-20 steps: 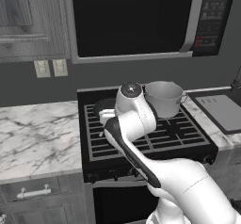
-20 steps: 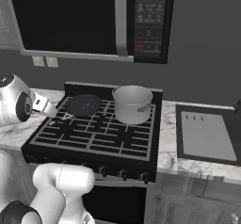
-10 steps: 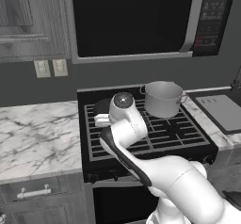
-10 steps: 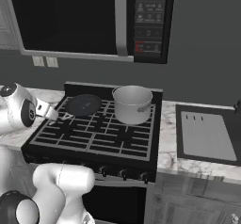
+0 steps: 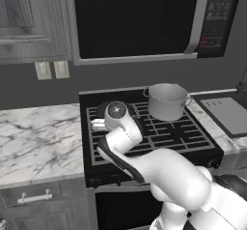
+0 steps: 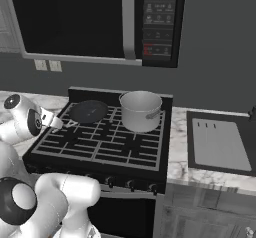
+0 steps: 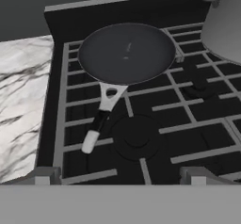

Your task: Move the pot and pan from the stove into the sink.

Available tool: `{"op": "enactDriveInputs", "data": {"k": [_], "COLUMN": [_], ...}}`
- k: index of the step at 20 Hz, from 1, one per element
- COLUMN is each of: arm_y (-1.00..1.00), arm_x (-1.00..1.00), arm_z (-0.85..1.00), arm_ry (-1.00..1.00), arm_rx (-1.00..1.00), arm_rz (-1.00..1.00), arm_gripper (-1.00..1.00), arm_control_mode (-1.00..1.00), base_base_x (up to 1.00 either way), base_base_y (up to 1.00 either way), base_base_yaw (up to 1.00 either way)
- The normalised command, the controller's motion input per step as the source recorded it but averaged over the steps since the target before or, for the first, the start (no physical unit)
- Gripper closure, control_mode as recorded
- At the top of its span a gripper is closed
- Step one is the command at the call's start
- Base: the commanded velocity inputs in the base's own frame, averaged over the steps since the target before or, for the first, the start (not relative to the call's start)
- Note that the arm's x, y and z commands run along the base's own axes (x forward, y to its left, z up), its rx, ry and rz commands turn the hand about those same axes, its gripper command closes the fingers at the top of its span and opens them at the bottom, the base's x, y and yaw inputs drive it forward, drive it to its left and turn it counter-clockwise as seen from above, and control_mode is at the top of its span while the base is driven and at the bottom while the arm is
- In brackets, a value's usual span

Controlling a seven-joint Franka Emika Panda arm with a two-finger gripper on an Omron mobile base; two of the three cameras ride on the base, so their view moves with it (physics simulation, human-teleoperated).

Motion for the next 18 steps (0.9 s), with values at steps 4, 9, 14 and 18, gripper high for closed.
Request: {"op": "enactDriveInputs", "data": {"k": [4, 9, 14, 18], "arm_y": [0.07, 0.01, 0.00, 0.00], "arm_x": [0.42, 0.42, 0.26, 0.00], "arm_z": [-0.22, -0.20, -0.13, 0.00], "arm_ry": [-0.01, -0.01, 0.00, 0.00], "arm_rx": [0.00, 0.00, 0.00, 0.00], "arm_rz": [-0.03, -0.01, 0.00, 0.00], "arm_gripper": [-1.00, -1.00, -1.00, -1.00], "arm_control_mode": [-1.00, -1.00, -1.00, -1.00], "base_base_x": [0.00, 0.00, 0.00, 0.00], "base_base_y": [0.00, 0.00, 0.00, 0.00], "base_base_yaw": [0.00, 0.00, 0.00, 0.00]}}
